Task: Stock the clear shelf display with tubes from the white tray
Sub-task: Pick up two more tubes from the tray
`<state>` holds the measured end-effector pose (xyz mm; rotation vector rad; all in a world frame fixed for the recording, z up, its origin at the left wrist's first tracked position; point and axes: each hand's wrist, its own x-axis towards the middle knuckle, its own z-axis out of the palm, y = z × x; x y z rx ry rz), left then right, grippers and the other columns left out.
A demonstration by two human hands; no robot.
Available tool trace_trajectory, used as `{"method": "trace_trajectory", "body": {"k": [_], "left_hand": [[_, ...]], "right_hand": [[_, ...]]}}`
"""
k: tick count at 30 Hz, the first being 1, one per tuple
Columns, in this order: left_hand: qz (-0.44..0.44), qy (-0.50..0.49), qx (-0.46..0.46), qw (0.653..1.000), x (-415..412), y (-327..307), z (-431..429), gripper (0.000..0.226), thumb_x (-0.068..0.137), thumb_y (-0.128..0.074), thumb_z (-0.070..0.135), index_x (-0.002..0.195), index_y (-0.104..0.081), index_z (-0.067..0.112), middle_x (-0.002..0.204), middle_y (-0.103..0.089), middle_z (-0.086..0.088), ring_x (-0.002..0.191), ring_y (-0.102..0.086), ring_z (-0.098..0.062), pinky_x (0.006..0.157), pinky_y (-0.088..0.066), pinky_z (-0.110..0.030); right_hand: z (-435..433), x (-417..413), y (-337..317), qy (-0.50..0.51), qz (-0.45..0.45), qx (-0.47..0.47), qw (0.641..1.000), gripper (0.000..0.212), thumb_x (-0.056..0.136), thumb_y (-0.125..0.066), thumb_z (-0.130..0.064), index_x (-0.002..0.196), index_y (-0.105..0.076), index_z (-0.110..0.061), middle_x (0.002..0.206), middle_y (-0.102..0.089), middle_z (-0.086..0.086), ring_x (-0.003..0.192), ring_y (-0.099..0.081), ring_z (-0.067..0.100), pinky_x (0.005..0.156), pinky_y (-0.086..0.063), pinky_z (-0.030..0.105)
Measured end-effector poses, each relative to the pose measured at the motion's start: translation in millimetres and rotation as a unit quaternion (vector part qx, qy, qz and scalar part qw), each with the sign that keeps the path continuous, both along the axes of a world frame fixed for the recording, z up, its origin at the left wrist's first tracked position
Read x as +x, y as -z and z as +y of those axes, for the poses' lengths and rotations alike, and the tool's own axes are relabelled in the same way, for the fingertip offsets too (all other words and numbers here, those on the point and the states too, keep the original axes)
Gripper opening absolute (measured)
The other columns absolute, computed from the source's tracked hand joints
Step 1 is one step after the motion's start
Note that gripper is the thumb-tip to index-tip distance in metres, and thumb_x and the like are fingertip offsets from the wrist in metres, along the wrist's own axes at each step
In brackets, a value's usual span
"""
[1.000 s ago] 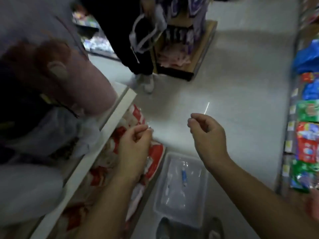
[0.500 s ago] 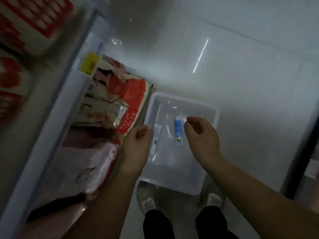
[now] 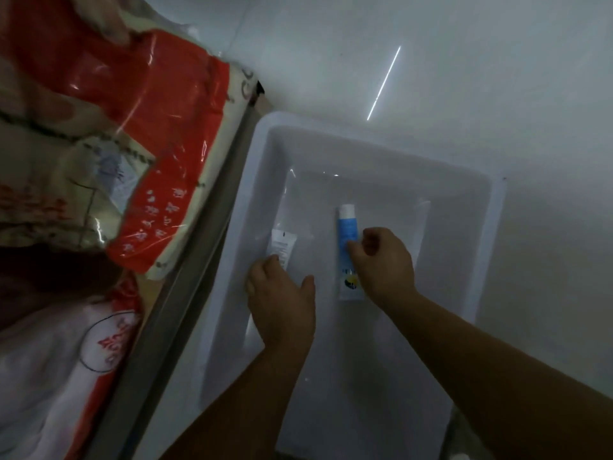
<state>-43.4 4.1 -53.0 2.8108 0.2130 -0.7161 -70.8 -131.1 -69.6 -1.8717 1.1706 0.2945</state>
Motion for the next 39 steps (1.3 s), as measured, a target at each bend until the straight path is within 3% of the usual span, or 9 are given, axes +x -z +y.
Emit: {"method": "trace_trajectory", "body": {"k": [3,6,9,16,19,22,29,36,39], "left_hand": [[-0.030,0.004,0.042,0.999,-4.4,11.3,-6.0,0.079,0.077,-0.076,0.038,0.143,-0.043,0.010,0.142,-0.049,-0.016,0.129,-0.047,-0.031,0.102,-0.046,-0.046],[-0.037,0.009,0.074,0.997,-1.4,16.9,-11.0,0.074,0.076,-0.077,0.035,0.139,-0.048,0.010,0.135,-0.053,-0.018,0.122,-0.051,-0.033,0.096,-0.047,-0.045],[-0.027,0.012,0.071,0.997,3.7,20.2,-13.0,0.062,0.079,-0.075,0.030,0.133,-0.051,0.013,0.131,-0.056,-0.017,0.119,-0.053,-0.033,0.093,-0.048,-0.045],[-0.019,-0.056,-0.085,0.995,17.2,12.7,-14.5,0.064,0.081,-0.071,0.021,0.139,-0.047,0.012,0.127,-0.061,-0.011,0.115,-0.060,-0.028,0.082,-0.050,-0.034],[0.019,-0.212,-0.299,0.930,25.9,3.5,-21.9,0.045,0.080,-0.072,0.008,0.122,-0.058,0.010,0.101,-0.067,-0.003,0.091,-0.066,-0.019,0.066,-0.049,-0.013],[0.070,-0.352,-0.411,0.838,32.4,1.7,-25.9,0.025,0.081,-0.068,-0.001,0.089,-0.062,0.022,0.089,-0.067,0.001,0.088,-0.066,-0.018,0.077,-0.055,-0.024],[0.159,-0.462,-0.474,0.732,25.3,3.0,-20.9,0.039,0.088,-0.057,-0.008,0.123,-0.059,0.008,0.119,-0.064,-0.016,0.112,-0.064,-0.028,0.098,-0.053,-0.042],[0.237,-0.316,-0.488,0.778,46.0,-13.9,-11.2,0.043,0.090,-0.055,-0.005,0.132,-0.056,0.004,0.126,-0.066,-0.015,0.107,-0.067,-0.021,0.081,-0.058,-0.027],[0.166,-0.159,-0.417,0.879,55.7,-30.9,-13.7,0.061,0.089,-0.062,0.000,0.145,-0.043,0.012,0.141,-0.057,-0.010,0.119,-0.060,-0.018,0.087,-0.054,-0.022]], "right_hand": [[7.1,4.0,9.9,-0.015,-0.007,0.001,1.000,0.046,0.081,-0.067,-0.045,0.114,-0.056,-0.015,0.097,-0.061,-0.001,0.070,-0.060,0.006,0.053,-0.051,0.009],[15.9,1.1,16.7,-0.021,0.003,-0.001,1.000,0.051,0.071,-0.066,-0.055,0.109,-0.054,-0.022,0.099,-0.064,0.003,0.078,-0.067,0.018,0.066,-0.061,0.040],[14.4,-0.4,11.5,-0.028,0.017,0.000,0.999,0.044,0.075,-0.072,-0.043,0.108,-0.056,-0.018,0.100,-0.066,0.006,0.081,-0.067,0.022,0.069,-0.060,0.045],[-2.8,-21.2,2.9,-0.044,0.046,0.003,0.998,0.037,0.077,-0.072,-0.037,0.106,-0.060,-0.019,0.095,-0.067,0.001,0.078,-0.066,0.019,0.069,-0.061,0.045],[-5.9,-26.7,1.0,-0.042,0.052,-0.018,0.998,0.038,0.076,-0.072,-0.039,0.107,-0.061,-0.020,0.096,-0.068,0.002,0.079,-0.066,0.019,0.070,-0.060,0.045],[-5.3,-31.5,1.3,-0.041,0.039,-0.034,0.998,0.040,0.077,-0.071,-0.038,0.110,-0.061,-0.019,0.101,-0.067,0.004,0.084,-0.064,0.019,0.074,-0.057,0.041],[20.7,-35.7,-14.9,-0.072,-0.036,-0.124,0.989,0.042,0.084,-0.066,-0.034,0.122,-0.059,-0.018,0.117,-0.062,0.005,0.108,-0.057,0.022,0.089,-0.042,0.028],[10.0,-14.9,-20.8,-0.208,-0.043,0.050,0.976,0.040,0.091,-0.058,-0.037,0.127,-0.059,-0.022,0.116,-0.070,0.005,0.102,-0.064,0.020,0.092,-0.052,0.038],[3.7,-10.7,-27.1,-0.194,-0.056,0.063,0.977,0.035,0.089,-0.060,-0.037,0.120,-0.064,-0.021,0.107,-0.072,0.004,0.092,-0.065,0.016,0.087,-0.054,0.038]]}}
